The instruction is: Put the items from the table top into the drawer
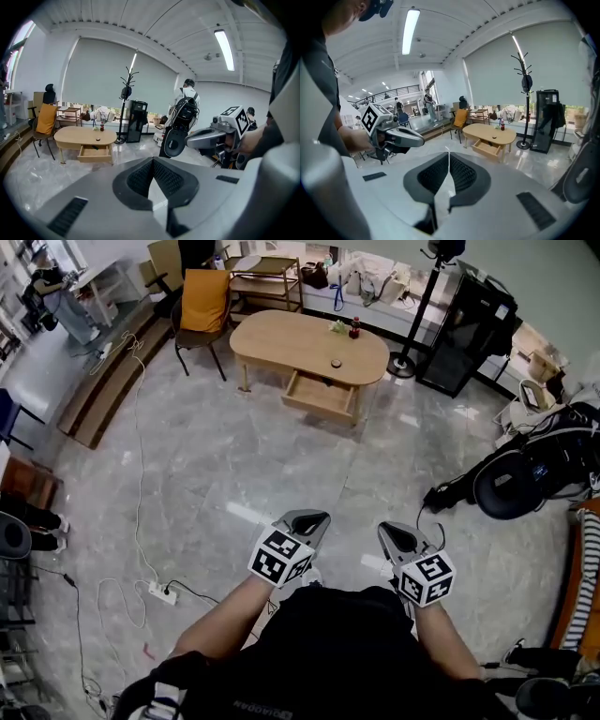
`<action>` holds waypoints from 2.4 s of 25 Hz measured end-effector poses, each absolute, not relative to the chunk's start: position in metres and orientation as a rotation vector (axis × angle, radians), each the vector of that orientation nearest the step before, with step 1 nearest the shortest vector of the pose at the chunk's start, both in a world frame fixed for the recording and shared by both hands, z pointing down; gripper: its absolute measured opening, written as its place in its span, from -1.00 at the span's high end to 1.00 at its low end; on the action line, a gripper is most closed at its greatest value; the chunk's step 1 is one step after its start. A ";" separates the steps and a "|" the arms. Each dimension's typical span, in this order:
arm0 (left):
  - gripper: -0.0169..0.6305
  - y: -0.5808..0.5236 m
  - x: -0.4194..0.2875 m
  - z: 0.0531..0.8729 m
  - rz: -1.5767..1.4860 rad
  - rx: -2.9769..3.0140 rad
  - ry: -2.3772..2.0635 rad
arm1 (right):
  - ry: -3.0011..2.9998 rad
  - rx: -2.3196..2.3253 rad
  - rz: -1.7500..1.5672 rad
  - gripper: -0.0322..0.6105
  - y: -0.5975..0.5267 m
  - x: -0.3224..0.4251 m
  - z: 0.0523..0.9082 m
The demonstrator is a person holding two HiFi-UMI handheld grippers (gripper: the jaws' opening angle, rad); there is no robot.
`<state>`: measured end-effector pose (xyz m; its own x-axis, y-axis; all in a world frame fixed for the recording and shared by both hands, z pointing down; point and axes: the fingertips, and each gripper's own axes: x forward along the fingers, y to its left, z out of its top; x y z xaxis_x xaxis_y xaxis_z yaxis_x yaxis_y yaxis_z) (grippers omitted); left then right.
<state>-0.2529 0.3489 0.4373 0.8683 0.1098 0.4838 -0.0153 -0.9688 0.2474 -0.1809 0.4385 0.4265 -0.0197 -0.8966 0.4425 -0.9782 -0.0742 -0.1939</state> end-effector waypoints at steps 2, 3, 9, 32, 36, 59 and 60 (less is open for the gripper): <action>0.93 0.337 -0.253 0.433 0.732 2.791 0.060 | -2.023 2.040 0.718 0.89 0.426 -0.182 0.428; 0.93 0.332 -0.253 0.431 0.724 2.788 0.057 | -2.034 2.016 0.720 0.89 0.421 -0.183 0.428; 0.93 0.292 -0.269 0.446 0.734 2.735 -0.063 | -2.083 1.916 0.725 0.89 0.378 -0.188 0.441; 0.93 0.155 -0.083 0.434 0.769 2.771 -0.178 | -2.231 1.915 0.628 0.89 0.217 0.005 0.435; 0.93 0.138 -0.047 0.438 0.765 2.767 -0.186 | -2.233 1.903 0.664 0.89 0.198 0.035 0.451; 0.93 -0.118 0.066 0.471 0.890 2.723 0.081 | -2.006 1.963 0.783 0.89 -0.030 0.119 0.484; 0.93 -0.132 0.068 0.472 0.896 2.725 0.097 | -1.992 1.979 0.792 0.89 -0.042 0.122 0.484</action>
<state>0.0675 -0.1315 0.4716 0.8065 0.1467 0.5727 -0.0209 -0.9610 0.2756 0.1216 -0.0421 0.4840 -0.0661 -0.8545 0.5153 -0.9750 -0.0545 -0.2154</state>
